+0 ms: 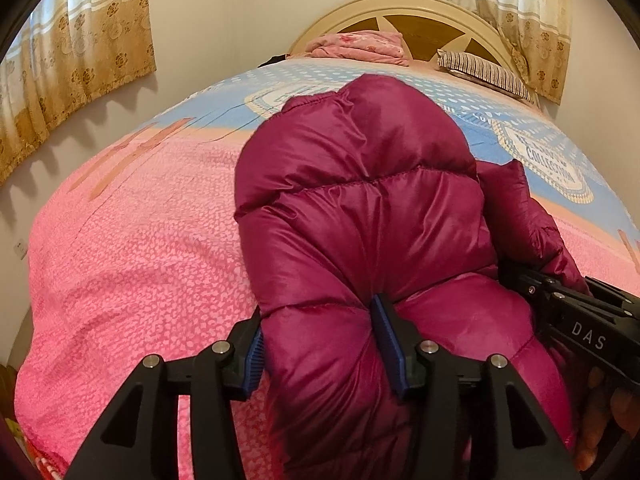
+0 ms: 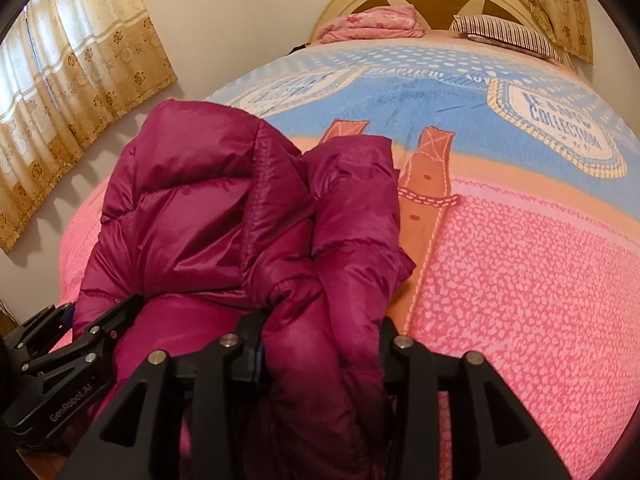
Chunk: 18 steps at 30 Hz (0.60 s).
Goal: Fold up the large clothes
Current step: 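Open both tools and pull them back from the folded jacket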
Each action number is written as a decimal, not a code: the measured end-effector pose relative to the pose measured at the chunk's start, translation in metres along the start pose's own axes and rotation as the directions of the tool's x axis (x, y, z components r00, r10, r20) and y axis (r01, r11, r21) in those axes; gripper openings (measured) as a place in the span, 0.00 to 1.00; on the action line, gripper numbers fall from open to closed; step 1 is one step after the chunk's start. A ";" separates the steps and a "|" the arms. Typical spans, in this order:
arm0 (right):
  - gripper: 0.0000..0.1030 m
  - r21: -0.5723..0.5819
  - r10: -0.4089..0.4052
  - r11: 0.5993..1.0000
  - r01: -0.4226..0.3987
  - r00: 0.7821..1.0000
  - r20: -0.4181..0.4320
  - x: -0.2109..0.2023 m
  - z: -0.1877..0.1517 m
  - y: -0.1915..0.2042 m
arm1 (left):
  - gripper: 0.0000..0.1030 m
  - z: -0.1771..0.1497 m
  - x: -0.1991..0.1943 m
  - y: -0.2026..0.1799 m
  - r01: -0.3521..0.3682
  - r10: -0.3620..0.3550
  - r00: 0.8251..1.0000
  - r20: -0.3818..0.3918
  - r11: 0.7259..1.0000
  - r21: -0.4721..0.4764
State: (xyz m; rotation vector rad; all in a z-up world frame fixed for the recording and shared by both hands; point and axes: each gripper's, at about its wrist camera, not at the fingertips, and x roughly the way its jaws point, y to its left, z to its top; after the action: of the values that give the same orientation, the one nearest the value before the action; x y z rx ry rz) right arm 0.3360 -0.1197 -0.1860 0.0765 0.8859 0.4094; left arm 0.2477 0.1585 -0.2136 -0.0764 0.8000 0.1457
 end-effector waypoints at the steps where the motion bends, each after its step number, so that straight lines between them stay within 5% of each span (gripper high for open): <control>1: 0.46 0.003 -0.003 1.000 0.003 1.000 0.003 -0.003 0.001 0.000 | 0.49 0.001 -0.006 0.002 -0.007 0.007 1.000 0.004 1.000 -0.007; 7: 0.67 -0.007 -0.018 1.000 0.019 0.995 0.096 -0.053 0.004 0.007 | 0.51 0.006 -0.069 0.014 -0.008 0.010 0.993 0.115 1.000 -0.016; 18: 0.75 -0.093 0.004 0.995 0.021 0.963 0.268 -0.153 -0.010 0.049 | 0.64 -0.002 -0.177 0.023 -0.007 -0.001 0.957 0.290 1.000 0.027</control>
State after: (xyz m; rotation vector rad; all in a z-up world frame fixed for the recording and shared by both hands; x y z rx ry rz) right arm 0.2271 -0.1337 -0.0677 0.0389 0.5987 0.4215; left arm 0.1211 0.1628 -0.0875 -0.0262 0.5087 0.1450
